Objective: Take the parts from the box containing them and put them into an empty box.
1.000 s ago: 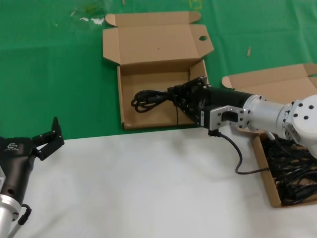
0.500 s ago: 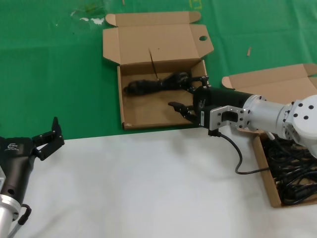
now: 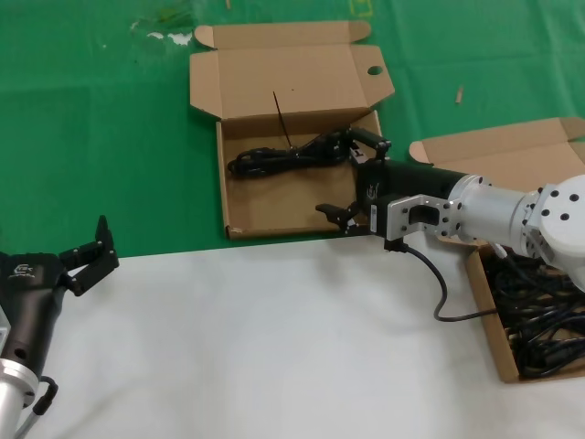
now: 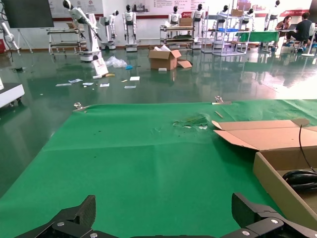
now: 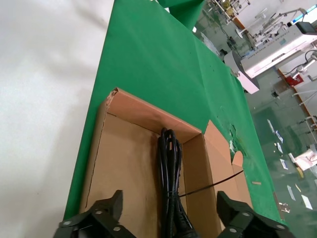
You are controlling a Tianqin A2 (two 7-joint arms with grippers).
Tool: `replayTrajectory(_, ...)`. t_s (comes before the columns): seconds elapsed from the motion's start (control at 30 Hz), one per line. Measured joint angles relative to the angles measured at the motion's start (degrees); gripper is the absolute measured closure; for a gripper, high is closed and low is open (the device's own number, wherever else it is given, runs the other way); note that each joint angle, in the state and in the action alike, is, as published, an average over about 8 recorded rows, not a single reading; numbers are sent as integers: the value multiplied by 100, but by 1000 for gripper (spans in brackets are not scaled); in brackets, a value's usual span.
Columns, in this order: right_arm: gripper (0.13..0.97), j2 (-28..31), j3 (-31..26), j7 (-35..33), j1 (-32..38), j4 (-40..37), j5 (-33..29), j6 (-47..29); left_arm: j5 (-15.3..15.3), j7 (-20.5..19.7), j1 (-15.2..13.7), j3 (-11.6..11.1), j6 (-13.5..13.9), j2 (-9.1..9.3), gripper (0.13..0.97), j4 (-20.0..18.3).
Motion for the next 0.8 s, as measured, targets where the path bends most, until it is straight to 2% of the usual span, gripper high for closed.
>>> replayTrajectory(0.4,310,0,0,0,0,0,0,0,0,0,0,0,0,0,132,0)
replayTrajectory(0.7,188,-34,124,205,-214,163,84,189,0,0,0,0,0,0,132,0)
replayTrajectory(0.8,188,-57,206,342,-353,271,139,313,0,0,0,0,0,0,132,0)
